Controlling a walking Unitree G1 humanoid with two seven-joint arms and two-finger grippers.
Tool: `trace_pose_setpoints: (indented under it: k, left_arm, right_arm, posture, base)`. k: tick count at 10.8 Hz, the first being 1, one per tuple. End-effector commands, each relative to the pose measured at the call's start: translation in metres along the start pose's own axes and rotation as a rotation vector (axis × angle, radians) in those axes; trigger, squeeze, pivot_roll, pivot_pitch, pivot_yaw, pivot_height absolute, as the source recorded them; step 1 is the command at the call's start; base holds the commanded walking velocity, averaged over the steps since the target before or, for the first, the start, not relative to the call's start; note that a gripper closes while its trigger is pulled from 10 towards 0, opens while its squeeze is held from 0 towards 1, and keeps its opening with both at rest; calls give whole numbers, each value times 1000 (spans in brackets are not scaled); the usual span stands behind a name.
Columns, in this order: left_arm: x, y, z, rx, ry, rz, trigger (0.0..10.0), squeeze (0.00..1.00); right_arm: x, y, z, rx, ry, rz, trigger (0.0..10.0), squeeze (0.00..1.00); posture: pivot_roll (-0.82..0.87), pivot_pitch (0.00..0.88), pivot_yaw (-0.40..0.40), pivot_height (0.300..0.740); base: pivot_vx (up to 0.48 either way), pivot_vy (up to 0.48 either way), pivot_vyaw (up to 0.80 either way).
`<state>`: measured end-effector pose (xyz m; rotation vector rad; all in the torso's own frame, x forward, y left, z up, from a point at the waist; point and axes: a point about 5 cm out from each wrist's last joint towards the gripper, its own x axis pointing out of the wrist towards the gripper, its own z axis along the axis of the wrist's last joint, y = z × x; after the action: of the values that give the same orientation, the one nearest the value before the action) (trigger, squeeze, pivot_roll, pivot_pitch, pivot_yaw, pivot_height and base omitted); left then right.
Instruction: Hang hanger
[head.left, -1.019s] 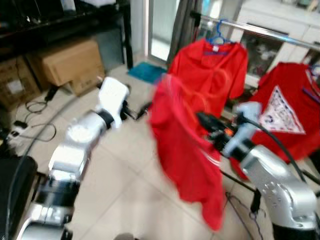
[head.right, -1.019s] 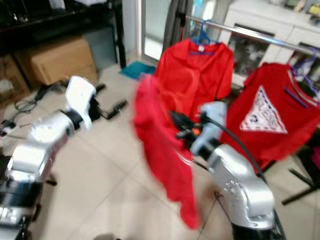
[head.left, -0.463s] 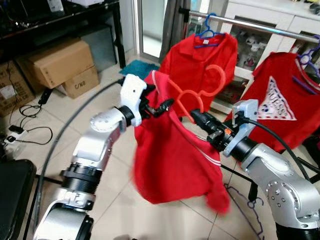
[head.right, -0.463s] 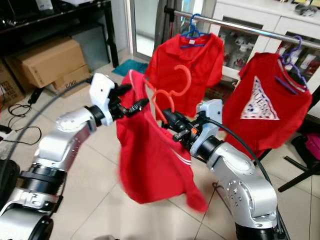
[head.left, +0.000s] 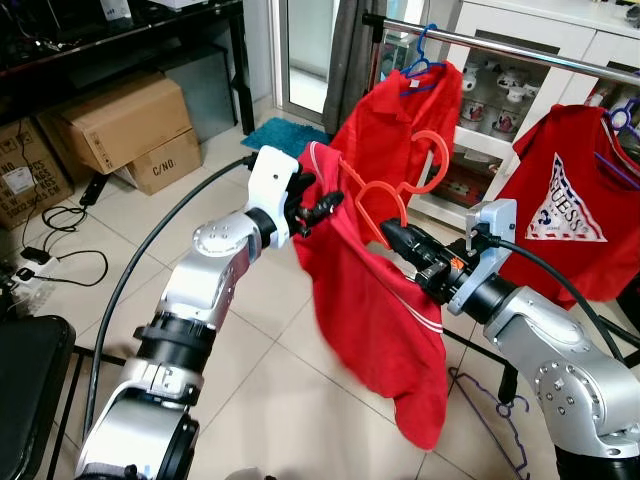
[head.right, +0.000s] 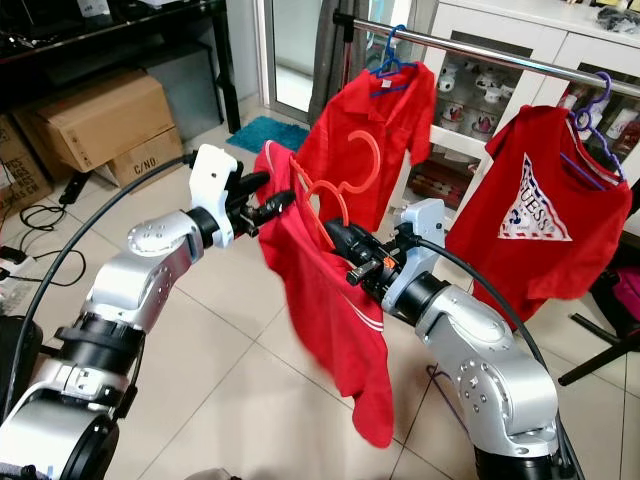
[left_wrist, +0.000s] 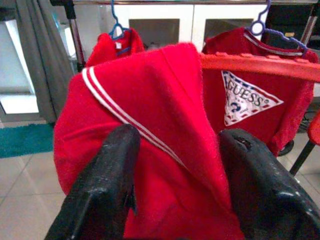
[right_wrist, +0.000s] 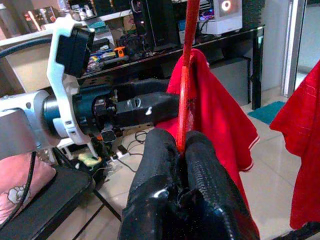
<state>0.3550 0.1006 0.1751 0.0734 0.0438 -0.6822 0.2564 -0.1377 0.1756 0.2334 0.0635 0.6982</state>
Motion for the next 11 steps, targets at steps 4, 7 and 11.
trace_pose_setpoints:
  k: [4,7,11]
  left_arm:
    - [0,9,-1,-8,17,55,0,0]
    - [-2,11,-2,-18,20,54,0,0]
    - [-6,14,-5,-35,19,66,0,0]
  right_arm:
    - [-1,9,13,-34,-45,60,0,0]
    - [0,11,10,-31,-37,69,0,0]
    - [-1,12,8,-30,-34,66,0,0]
  posture:
    - [-108,0,-21,740]
    - [-103,0,-22,740]
    - [-102,0,-19,740]
  base:
    - [0,0,0]
    - [0,0,0]
    - [0,0,0]
